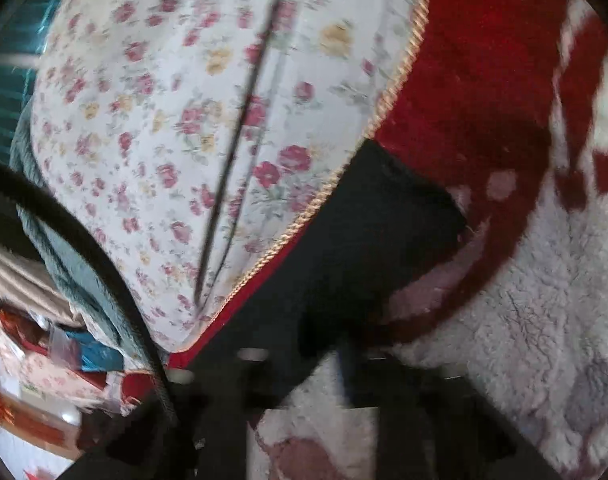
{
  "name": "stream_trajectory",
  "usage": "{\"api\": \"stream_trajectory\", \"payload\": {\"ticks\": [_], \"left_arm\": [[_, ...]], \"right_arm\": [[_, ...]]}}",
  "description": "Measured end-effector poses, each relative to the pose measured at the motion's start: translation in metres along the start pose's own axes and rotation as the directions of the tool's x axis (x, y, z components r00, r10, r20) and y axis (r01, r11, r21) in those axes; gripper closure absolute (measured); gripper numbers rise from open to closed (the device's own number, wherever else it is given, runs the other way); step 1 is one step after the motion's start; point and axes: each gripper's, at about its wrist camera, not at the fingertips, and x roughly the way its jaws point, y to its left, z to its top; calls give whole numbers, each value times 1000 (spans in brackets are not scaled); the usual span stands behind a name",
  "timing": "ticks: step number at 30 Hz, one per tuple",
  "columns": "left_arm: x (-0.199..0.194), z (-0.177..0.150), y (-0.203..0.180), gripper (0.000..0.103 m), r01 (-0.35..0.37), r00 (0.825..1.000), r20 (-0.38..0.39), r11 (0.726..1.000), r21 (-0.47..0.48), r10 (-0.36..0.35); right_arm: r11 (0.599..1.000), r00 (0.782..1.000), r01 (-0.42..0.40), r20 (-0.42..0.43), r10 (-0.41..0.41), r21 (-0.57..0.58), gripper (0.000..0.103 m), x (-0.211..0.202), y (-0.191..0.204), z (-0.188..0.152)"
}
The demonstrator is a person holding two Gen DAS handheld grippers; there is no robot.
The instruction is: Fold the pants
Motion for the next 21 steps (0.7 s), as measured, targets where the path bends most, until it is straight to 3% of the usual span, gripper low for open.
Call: {"api": "stream_trajectory", "payload": {"ticks": [4, 9, 14, 18, 21], "left_arm": [[-9, -3, 10, 98, 45, 999, 14, 999, 5, -45], [-52, -20, 0, 98, 76, 992, 99, 994, 79, -83], [-108, -42, -8, 98, 149, 974, 152, 982, 117, -166], [-151, -75, -7, 98, 196, 959, 175, 967, 164, -224], [-171, -106, 5, 98, 217, 957, 156, 959, 182, -246]], "right_arm": [[997, 998, -63, 28, 64, -43, 98, -19, 12, -6], [990, 995, -90, 34, 94, -107, 98, -48, 29, -16], [982, 990, -122, 57, 131, -145, 98, -90, 44, -29], [970, 983, -153, 75, 170, -188, 98, -136, 50, -49], [966, 982, -157, 75, 176, -204, 98, -171, 44, -74]]}}
